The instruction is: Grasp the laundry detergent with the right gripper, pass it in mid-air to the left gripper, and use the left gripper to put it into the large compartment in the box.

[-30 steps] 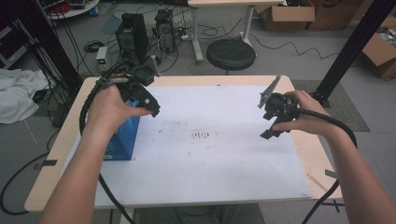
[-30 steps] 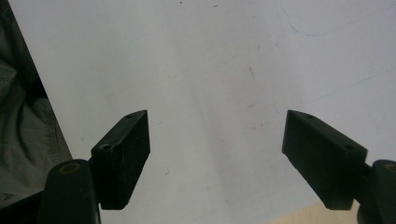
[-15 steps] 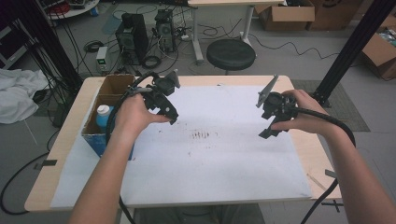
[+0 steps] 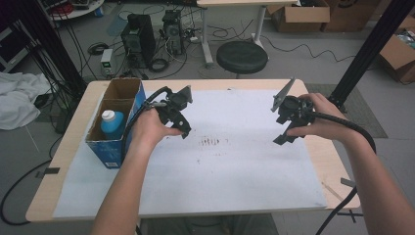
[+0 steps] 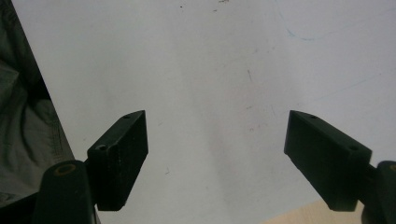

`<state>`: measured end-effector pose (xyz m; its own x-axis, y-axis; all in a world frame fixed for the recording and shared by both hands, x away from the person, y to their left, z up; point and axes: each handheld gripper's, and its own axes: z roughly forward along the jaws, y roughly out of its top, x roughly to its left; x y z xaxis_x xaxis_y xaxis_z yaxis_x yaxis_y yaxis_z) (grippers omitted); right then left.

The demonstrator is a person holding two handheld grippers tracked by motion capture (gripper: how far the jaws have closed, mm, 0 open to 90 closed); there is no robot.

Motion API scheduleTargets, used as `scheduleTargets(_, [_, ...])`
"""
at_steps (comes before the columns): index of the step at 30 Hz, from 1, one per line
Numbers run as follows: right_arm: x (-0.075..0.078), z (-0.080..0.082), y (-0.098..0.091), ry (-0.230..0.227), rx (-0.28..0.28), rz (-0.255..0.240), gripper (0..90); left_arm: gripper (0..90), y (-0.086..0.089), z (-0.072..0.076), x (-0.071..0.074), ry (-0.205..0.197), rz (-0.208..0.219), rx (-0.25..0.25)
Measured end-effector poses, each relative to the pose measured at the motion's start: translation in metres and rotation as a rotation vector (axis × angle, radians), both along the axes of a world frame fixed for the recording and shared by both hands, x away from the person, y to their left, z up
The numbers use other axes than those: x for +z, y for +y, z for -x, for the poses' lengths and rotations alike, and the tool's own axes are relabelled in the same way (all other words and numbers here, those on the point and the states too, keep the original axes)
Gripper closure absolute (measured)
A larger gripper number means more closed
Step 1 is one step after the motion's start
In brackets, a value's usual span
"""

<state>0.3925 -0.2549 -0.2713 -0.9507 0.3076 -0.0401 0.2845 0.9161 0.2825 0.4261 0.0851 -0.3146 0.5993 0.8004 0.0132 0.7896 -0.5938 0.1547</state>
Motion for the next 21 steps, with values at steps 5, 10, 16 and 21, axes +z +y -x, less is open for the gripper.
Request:
scheduleTargets(5, [0.0010, 0.0022, -0.0009, -0.002, -0.001, 0.002, 22.1, 14.6, -0.0001, 0.0002, -0.0063, 0.007, 0.009, 0.010])
scheduleTargets(10, [0.0013, 0.0028, -0.0009, -0.002, -0.002, 0.001, 22.1, 14.2, -0.0015, 0.0005, -0.0060, 0.006, 0.007, 0.000])
scheduleTargets(16, [0.0000, 0.0027, -0.0021, -0.001, -0.003, 0.004, 22.2, 14.3, -0.0018, 0.0012, -0.0053, 0.005, 0.015, 0.001])
scheduleTargets(21, [-0.0002, 0.0028, -0.0031, -0.002, -0.003, 0.003, 22.2, 14.3, -0.0021, 0.0016, -0.0057, 0.010, 0.013, 0.003])
